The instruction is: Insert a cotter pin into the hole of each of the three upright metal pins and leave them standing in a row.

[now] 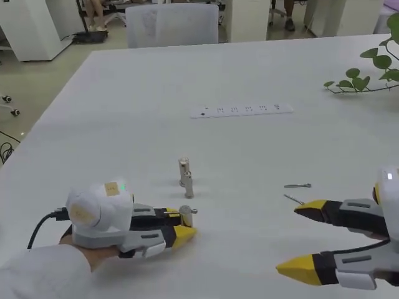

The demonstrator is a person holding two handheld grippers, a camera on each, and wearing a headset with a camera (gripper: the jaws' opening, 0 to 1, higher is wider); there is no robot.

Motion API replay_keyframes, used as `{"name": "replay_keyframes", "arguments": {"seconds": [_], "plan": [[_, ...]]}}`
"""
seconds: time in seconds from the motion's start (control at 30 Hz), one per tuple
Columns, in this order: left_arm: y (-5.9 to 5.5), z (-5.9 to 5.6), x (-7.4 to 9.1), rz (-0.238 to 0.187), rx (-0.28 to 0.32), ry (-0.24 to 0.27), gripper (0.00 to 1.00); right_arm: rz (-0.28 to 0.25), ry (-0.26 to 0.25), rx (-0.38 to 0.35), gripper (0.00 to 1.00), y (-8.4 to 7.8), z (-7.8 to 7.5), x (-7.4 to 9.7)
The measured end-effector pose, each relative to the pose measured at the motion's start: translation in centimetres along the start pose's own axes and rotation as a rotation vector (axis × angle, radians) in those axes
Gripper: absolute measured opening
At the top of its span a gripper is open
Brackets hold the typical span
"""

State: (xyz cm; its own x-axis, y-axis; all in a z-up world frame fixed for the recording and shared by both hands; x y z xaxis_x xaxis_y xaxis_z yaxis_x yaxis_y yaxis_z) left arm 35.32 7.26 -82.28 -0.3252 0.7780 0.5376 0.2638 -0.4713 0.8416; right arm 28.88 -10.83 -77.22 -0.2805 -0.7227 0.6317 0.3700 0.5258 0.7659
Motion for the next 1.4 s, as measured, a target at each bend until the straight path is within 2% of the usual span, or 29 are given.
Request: {"name": "replay_keyframes", "arguments": {"seconds": [0.17, 0.37, 0.57, 0.67, 1.17, 1.3, 1.4], "plan": [[-0.7, 1.9, 1.1, 0.011, -0.002, 0.031, 0.10, 0.002, -0.004, -0.005, 0.68, -0.1, -0.2, 0.1], [-1.4, 3.0, 1.8, 0.036, -0.022, 0.029, 0.10, 0.010, -0.010, -0.013, 0.68, -0.3, -0.4, 0.2], [-1.7, 3.0, 1.7, 0.050, -0.031, 0.008, 0.10, 0.015, -0.011, -0.017, 0.68, -0.4, -0.5, 0.2], [-1.8, 2.8, 1.7, 0.047, -0.045, -0.018, 0.10, 0.017, -0.011, -0.020, 0.68, -0.4, -0.5, 0.2], [-1.7, 3.0, 1.5, 0.032, -0.090, -0.048, 0.11, 0.030, -0.007, -0.017, 0.68, -0.3, -0.5, -0.1], [-1.7, 3.1, 1.4, 0.035, -0.082, -0.048, 0.11, 0.031, -0.007, -0.016, 0.68, -0.2, -0.5, -0.1], [-1.0, 3.1, 1.6, -0.008, -0.012, -0.060, 0.20, 0.036, -0.006, -0.013, 0.68, -0.3, -0.4, -0.1]]}}
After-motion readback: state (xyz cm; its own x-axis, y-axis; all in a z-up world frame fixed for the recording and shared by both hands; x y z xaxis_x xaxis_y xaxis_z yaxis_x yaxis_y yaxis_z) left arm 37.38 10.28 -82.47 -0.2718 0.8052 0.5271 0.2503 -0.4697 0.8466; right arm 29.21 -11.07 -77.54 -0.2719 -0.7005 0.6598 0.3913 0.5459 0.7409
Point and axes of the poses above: the centre of the closed fingertips' face, and the gripper's own axes: x roughly backward along the fingers, z roughly to its left, y roughly out of its top, the point moved 3 cm from there along x, roughly backward along the fingers, and after that the axes turned 8 degrees about z, right-handed, at the moved point
